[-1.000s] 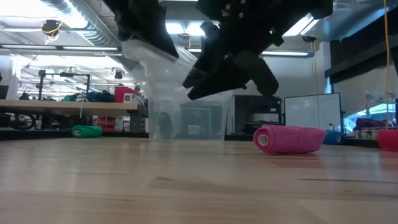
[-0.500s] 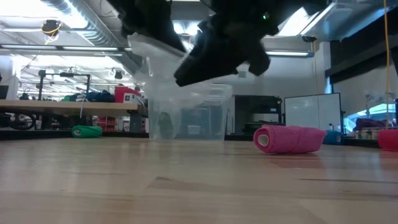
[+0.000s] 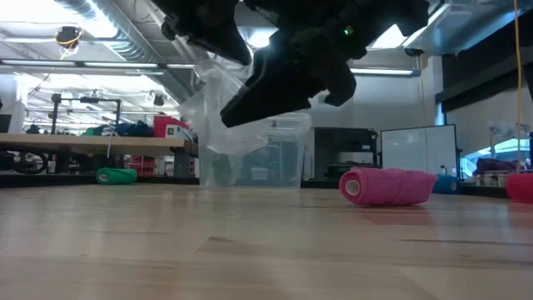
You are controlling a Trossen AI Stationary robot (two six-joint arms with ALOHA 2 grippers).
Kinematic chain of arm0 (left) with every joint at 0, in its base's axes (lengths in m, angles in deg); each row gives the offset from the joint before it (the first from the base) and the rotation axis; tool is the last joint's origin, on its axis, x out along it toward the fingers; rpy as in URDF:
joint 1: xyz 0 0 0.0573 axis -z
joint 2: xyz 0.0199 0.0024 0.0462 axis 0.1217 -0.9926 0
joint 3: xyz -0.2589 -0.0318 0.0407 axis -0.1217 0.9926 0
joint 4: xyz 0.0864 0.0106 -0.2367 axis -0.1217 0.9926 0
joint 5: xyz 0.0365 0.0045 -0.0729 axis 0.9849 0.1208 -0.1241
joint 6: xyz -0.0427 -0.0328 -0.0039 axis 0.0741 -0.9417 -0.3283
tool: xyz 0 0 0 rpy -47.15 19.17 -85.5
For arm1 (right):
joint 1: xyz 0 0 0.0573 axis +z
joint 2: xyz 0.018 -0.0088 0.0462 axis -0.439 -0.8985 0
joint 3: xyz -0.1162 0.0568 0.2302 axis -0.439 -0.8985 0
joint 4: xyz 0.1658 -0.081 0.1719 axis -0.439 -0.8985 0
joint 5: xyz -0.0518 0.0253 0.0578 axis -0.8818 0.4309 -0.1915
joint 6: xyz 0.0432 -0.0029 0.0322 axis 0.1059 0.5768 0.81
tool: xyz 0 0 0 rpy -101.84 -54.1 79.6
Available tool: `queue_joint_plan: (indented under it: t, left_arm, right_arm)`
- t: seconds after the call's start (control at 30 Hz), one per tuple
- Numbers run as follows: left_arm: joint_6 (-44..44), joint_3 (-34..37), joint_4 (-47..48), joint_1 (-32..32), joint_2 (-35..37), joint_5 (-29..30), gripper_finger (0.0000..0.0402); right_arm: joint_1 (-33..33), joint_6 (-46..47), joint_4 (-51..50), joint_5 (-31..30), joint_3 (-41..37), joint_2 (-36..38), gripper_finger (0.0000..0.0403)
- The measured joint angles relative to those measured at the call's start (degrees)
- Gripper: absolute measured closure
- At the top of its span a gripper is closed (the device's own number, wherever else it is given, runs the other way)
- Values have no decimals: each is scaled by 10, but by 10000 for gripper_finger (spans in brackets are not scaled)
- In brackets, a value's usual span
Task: Roll bandage
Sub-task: Open transparent zip bag
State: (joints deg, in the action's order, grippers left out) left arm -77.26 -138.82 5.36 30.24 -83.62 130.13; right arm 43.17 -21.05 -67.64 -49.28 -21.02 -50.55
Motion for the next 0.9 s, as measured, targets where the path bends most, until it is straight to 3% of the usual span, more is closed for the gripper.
queue_joint_plan:
  t: [0.2,0.4,0.67,0.9]
  left_arm:
    - [-27,0,30,12,1,-21,401]
    - [-86,0,89,14,1,-28,401]
    - [-89,0,92,15,1,-43,401]
    - [-89,0,92,15,1,-43,401]
  right_arm:
    - [2,4,-17,-25,0,23,245]
    - [2,21,-30,-25,0,38,245]
    - [2,47,-50,-5,0,83,242]
    - [2,72,-124,42,0,150,175]
